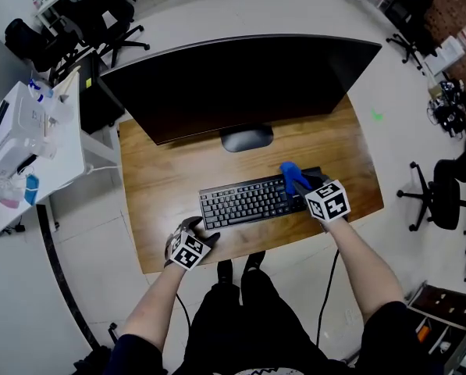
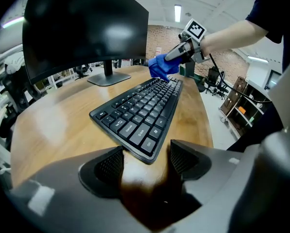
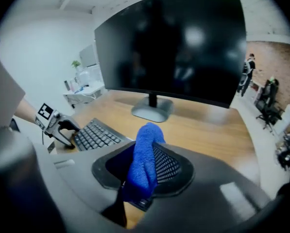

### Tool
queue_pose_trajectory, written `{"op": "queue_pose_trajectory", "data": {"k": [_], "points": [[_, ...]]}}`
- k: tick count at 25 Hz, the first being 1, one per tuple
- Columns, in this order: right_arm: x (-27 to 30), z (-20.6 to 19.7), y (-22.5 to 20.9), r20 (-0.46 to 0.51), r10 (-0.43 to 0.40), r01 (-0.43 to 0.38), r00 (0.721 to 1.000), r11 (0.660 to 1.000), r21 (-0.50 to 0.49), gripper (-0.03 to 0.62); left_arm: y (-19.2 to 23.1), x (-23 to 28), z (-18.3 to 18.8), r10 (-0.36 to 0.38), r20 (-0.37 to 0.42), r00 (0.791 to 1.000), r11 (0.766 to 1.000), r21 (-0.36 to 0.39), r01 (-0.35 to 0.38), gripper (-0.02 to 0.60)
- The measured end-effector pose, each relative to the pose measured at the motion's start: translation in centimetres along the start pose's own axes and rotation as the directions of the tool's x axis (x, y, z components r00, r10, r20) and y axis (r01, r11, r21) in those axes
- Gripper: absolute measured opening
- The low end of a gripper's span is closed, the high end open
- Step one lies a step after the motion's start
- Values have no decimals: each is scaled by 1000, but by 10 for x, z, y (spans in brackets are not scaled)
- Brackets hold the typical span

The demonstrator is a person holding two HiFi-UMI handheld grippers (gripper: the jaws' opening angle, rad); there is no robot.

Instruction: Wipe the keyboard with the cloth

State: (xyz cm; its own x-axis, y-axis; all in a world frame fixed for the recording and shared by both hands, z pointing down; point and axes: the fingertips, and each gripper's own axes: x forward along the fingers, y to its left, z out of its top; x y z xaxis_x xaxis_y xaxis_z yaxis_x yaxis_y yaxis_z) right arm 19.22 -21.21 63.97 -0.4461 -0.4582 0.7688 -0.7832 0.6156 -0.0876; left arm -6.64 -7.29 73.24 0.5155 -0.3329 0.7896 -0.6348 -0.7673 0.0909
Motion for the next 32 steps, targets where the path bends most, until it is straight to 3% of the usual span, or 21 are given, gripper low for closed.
{"op": "queue_pose_trajectory", "data": {"k": [5,9,16,24,32], "points": [[-20,-32,-96,-117,-225,226,967,974,-4,110,-2,-1,1,-7,5,1000,1000,-6,7,302],[-5,-59,-119,-223,-278,267,934,960,-81,110,-2,0,1,-9,12,1000,1000,2,9,301],[41,-46,-69,-224,-204,190,953,978,-84,110,0,0,3,-5,19,1000,1000,2,5,296],[85,-9,42,-173,-29,6,985,991,-131,109,0,-1,3,-6,31,1000,1000,-14,6,290],[123,29,149,-153,141,-167,978,971,-173,109,1,-1,4,-8,42,999,1000,-17,9,291]]}}
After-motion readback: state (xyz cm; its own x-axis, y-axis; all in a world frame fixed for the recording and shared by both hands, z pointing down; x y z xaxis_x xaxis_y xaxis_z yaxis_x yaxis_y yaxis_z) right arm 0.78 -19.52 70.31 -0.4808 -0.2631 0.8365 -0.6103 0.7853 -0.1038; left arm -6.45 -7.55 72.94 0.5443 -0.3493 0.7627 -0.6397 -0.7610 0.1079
